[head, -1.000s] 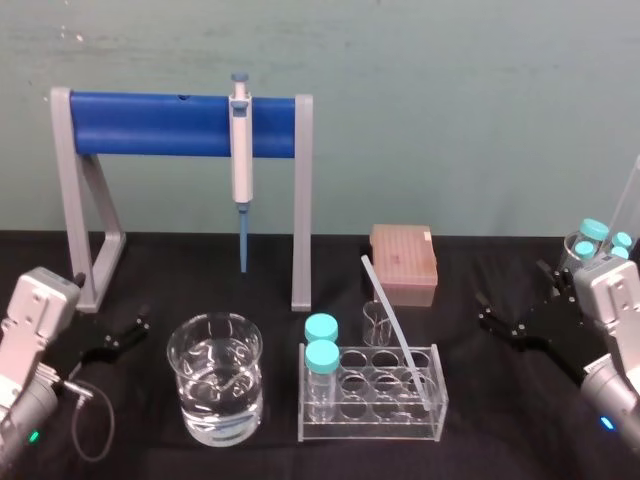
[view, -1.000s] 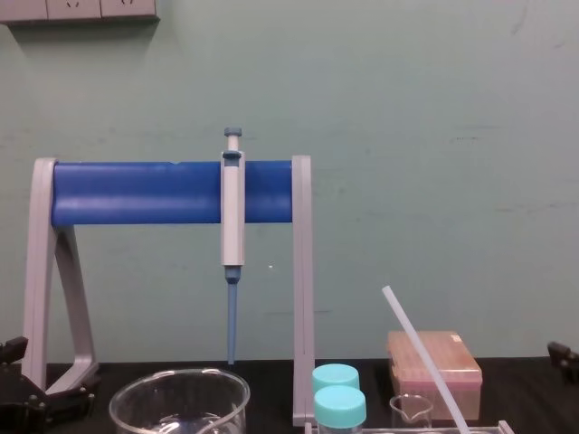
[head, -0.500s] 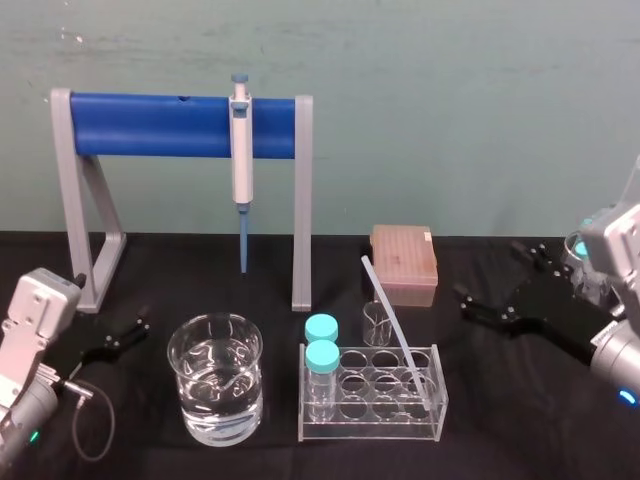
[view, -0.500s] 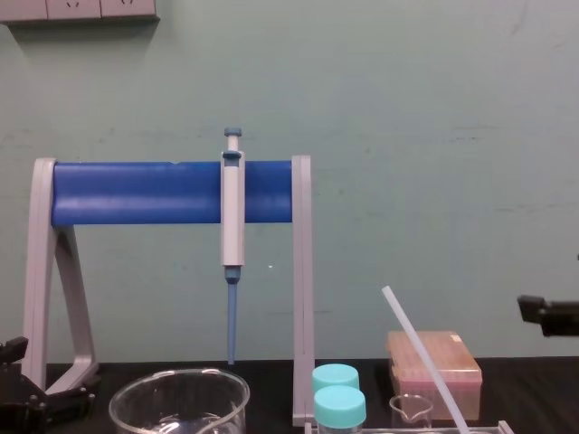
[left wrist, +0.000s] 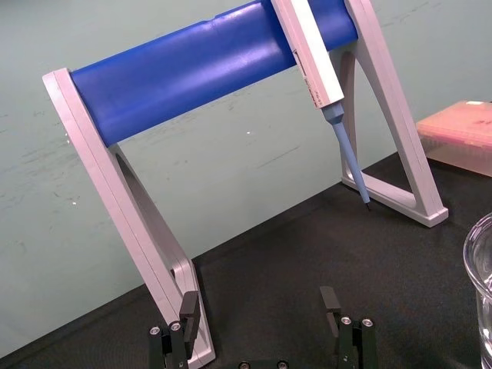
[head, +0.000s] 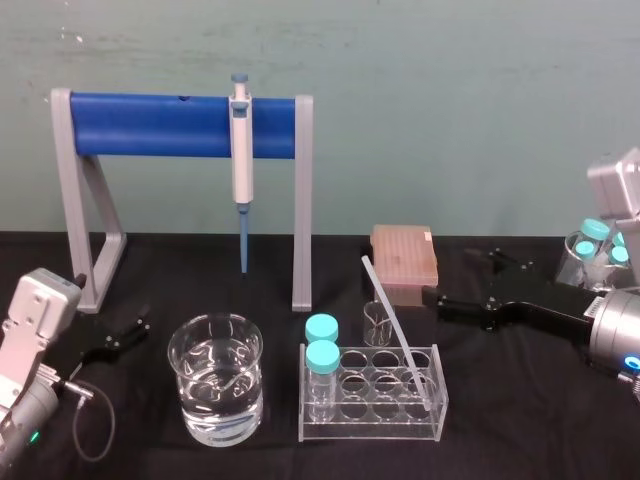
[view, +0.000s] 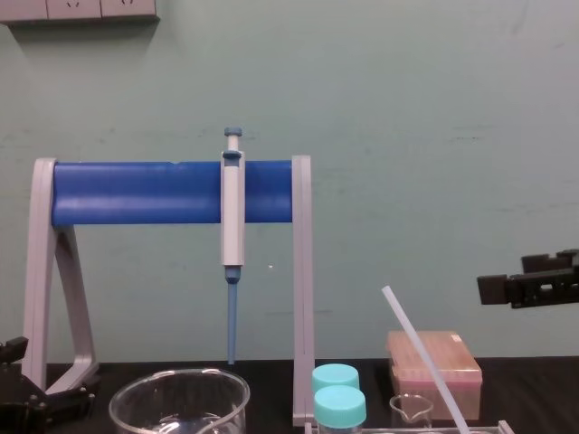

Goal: Pick up the stirring rod with one hand, then place it down.

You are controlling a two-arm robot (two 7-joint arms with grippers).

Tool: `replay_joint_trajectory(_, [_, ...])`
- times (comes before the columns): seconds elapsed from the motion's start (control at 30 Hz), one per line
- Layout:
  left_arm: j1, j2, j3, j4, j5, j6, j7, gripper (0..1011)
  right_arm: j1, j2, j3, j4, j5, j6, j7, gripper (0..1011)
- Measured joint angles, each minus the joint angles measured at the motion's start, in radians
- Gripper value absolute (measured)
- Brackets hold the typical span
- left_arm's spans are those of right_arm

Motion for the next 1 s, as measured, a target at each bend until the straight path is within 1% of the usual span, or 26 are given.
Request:
replay_joint_trajectory(0.03, [0.000,0.000,0.000,0.000,0.000,0.000,0.000,1005,0.019,0.000,-0.008,0.015,0.022,0.020,0.024,1003])
replay_joint_trajectory(0.13, [0.000,0.000,0.000,0.000,0.000,0.000,0.000,1005,0.047,0.000,-0.018,0.035,0.047,0.051,0.050,1003])
replay_joint_trajectory(0.23, [0.000,0.000,0.000,0.000,0.000,0.000,0.000,1005,0.103,0.000,-0.040,0.074,0.083,0.109,0.093,1003])
replay_joint_trajectory(0.3, [0.000,0.000,0.000,0.000,0.000,0.000,0.000,1005,0.128,0.000,-0.052,0.094,0.093,0.132,0.109,1003])
replay_joint_trajectory(0.33, [0.000,0.000,0.000,0.000,0.000,0.000,0.000,1005,0.153,-0.002,-0.066,0.114,0.099,0.150,0.125,1003])
replay_joint_trajectory(0.37, [0.000,0.000,0.000,0.000,0.000,0.000,0.000,1005,0.166,-0.003,-0.073,0.124,0.101,0.159,0.134,1003])
replay_joint_trajectory(0.4, [0.000,0.000,0.000,0.000,0.000,0.000,0.000,1005,0.179,-0.005,-0.081,0.136,0.102,0.167,0.142,1003])
replay_joint_trajectory(0.43, [0.000,0.000,0.000,0.000,0.000,0.000,0.000,1005,0.207,-0.009,-0.100,0.158,0.102,0.183,0.156,1003])
replay_joint_trajectory(0.5, [0.000,0.000,0.000,0.000,0.000,0.000,0.000,1005,0.234,-0.014,-0.119,0.182,0.100,0.198,0.169,1003])
replay_joint_trajectory(0.53, [0.000,0.000,0.000,0.000,0.000,0.000,0.000,1005,0.260,-0.021,-0.139,0.202,0.094,0.208,0.179,1003])
replay_joint_trajectory(0.6, [0.000,0.000,0.000,0.000,0.000,0.000,0.000,1005,0.283,-0.027,-0.157,0.221,0.088,0.217,0.186,1003])
replay_joint_trajectory(0.63, [0.000,0.000,0.000,0.000,0.000,0.000,0.000,1005,0.303,-0.034,-0.174,0.236,0.082,0.223,0.193,1003])
replay_joint_trajectory(0.73, [0.000,0.000,0.000,0.000,0.000,0.000,0.000,1005,0.330,-0.044,-0.200,0.260,0.071,0.231,0.202,1003])
replay_joint_trajectory(0.77, [0.000,0.000,0.000,0.000,0.000,0.000,0.000,1005,0.346,-0.052,-0.217,0.273,0.065,0.235,0.206,1003])
replay_joint_trajectory(0.8, [0.000,0.000,0.000,0.000,0.000,0.000,0.000,1005,0.353,-0.055,-0.224,0.279,0.062,0.236,0.208,1003])
replay_joint_trajectory(0.97, [0.000,0.000,0.000,0.000,0.000,0.000,0.000,1005,0.392,-0.078,-0.266,0.320,0.046,0.237,0.217,1003])
replay_joint_trajectory(1.0, [0.000,0.000,0.000,0.000,0.000,0.000,0.000,1005,0.403,-0.087,-0.280,0.336,0.040,0.236,0.220,1003])
